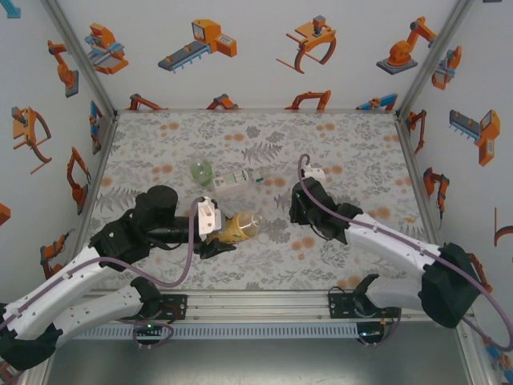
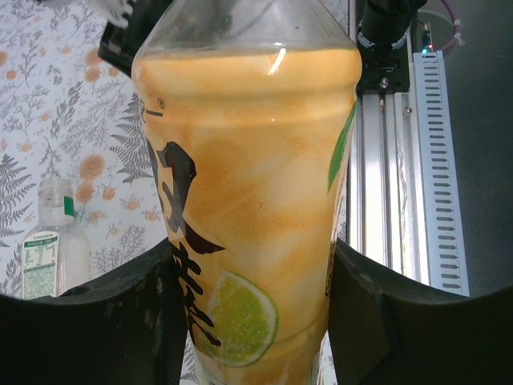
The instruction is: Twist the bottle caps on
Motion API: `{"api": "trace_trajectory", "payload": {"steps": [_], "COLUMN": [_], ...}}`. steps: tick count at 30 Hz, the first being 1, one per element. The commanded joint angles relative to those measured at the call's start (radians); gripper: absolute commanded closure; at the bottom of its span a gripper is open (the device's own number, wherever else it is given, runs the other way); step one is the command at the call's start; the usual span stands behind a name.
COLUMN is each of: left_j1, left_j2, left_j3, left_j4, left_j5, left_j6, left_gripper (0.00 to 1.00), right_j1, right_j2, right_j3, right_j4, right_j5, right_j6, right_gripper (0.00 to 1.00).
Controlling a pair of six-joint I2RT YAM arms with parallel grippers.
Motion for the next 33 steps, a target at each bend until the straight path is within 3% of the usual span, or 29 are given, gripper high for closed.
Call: {"api": "trace_trajectory", "payload": {"steps": [1, 8, 11, 20, 26, 33], "left_j1": [-0.004, -0.004, -0.004, -0.004, -0.004, -0.004], "left_j2": [-0.005, -0.010, -0.011, -0.006, 0.010, 0.023], "left_j3": [0.016, 0.017, 0.021, 0.025, 0.029, 0.037], "left_j4": [-0.002, -0.005, -0.011, -0.021, -0.016, -0.013], "left_j5": [0.004, 0.002, 0.004, 0.001, 0.004, 0.008], "left_j6": [-0.021, -0.024, -0.021, -0.015, -0.014, -0.007], "left_gripper": [1.00, 1.00, 1.00, 1.00, 1.00, 1.00], "right_j1": [-0.006, -0.008, -0.007, -0.008, -0.008, -0.011], "right_j2": [0.082, 0.300, 0.348, 0.386, 0.422, 0.481], "right_j3": [-0.017, 0.030, 0.048, 0.130, 0.194, 0.282], "right_j4": [0.088, 0.083, 0.052, -0.142, -0.238, -0.317], "right_j5": [0.031, 0.027, 0.013, -0.056, -0.105, -0.108], "right_j6": [0.060, 0.154, 0.177, 0.197, 0.180, 0.142], "right_gripper": [1.00, 1.00, 0.94, 0.68, 0.61, 0.60]}}
